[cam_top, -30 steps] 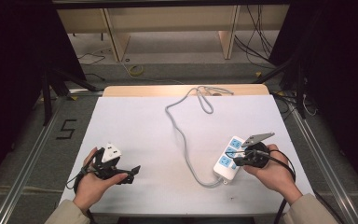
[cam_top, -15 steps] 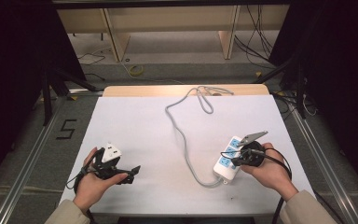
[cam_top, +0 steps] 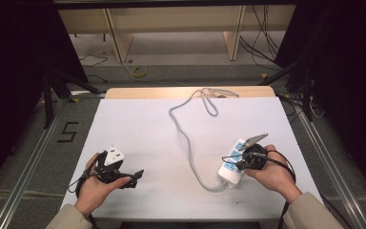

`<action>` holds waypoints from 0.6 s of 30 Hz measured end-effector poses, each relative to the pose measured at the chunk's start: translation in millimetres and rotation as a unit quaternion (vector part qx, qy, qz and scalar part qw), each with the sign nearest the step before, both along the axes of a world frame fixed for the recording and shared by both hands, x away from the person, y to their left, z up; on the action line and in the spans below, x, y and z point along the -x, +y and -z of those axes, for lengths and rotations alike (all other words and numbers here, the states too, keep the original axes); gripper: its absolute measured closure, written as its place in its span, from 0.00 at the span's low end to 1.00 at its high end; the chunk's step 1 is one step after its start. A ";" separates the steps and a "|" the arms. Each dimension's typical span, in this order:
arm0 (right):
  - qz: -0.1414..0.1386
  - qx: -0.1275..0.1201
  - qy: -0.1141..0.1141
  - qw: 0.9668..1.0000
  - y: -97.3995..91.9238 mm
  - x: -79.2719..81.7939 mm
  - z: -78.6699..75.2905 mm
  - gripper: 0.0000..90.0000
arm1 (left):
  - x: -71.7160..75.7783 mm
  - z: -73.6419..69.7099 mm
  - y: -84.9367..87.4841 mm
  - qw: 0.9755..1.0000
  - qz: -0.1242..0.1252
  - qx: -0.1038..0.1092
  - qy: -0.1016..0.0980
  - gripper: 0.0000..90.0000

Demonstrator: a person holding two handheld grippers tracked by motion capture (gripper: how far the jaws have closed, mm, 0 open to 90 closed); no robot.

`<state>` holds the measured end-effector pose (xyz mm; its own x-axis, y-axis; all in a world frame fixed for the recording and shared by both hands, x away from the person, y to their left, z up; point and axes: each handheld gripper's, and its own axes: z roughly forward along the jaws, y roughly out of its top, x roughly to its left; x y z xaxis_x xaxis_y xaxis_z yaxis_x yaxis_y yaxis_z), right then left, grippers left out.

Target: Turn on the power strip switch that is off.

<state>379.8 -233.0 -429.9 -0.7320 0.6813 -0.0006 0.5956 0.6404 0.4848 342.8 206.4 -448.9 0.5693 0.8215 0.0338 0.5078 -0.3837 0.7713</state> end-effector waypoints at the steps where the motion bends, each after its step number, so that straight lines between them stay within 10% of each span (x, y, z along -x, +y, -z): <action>1: 0.000 0.000 0.000 1.000 0.0 0.0 0.0 1.00 | 0.0 0.0 0.0 1.000 0.000 0.000 0.000 0.00; 18: -0.007 0.025 0.008 1.000 5.5 -2.0 1.5 1.00 | -0.2 0.2 -0.4 1.000 0.000 -0.001 0.000 0.00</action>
